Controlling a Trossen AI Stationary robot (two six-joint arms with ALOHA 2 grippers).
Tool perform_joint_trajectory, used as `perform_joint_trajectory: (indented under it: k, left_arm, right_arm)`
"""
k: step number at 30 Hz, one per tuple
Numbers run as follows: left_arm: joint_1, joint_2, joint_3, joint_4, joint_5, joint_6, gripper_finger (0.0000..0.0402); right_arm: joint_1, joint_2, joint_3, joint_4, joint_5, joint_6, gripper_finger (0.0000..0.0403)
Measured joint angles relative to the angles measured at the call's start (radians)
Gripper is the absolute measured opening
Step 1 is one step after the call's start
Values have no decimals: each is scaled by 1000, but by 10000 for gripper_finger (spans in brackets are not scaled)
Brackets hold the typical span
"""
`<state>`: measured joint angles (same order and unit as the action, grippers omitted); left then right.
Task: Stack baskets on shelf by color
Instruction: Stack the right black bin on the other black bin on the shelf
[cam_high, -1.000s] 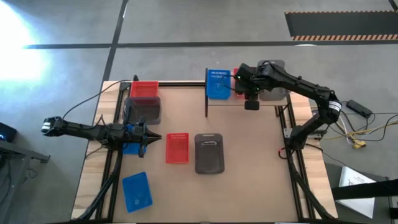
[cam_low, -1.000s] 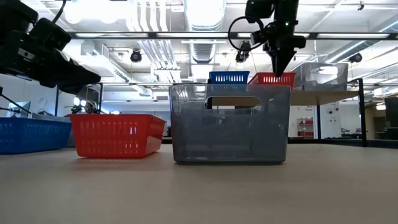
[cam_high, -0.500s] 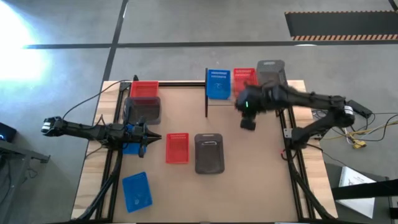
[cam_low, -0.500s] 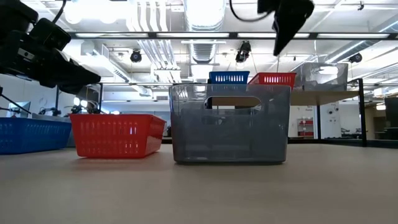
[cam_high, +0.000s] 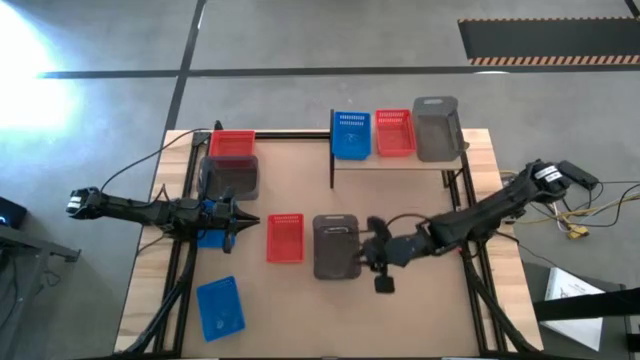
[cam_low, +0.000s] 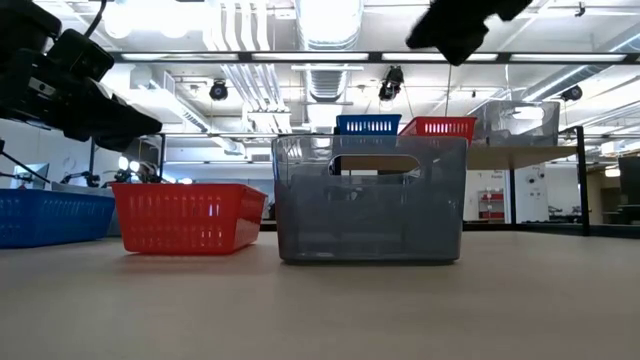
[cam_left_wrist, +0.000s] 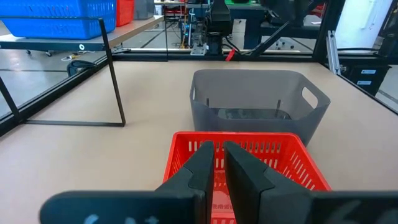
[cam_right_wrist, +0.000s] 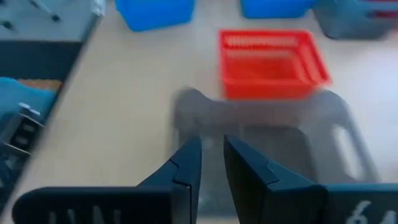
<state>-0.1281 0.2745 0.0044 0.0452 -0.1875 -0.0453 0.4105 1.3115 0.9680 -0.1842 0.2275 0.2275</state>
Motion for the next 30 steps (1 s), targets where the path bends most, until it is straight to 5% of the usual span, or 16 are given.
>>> perform_joint_trajectory:
  k: [4,14,23,30]
  left_arm:
    - [0,0,0,0,0,0,22]
    - [0,2,0,0,0,0,22]
    - [0,1,0,0,0,0,22]
    - [0,1,0,0,0,0,22]
  right_arm:
    - [16,49,50,-19,1,1,56]
    - [-96,260,408,-509,104,47,97]
    - [-133,552,637,-524,-278,119,200]
    - [-104,718,866,-720,-314,58,194]
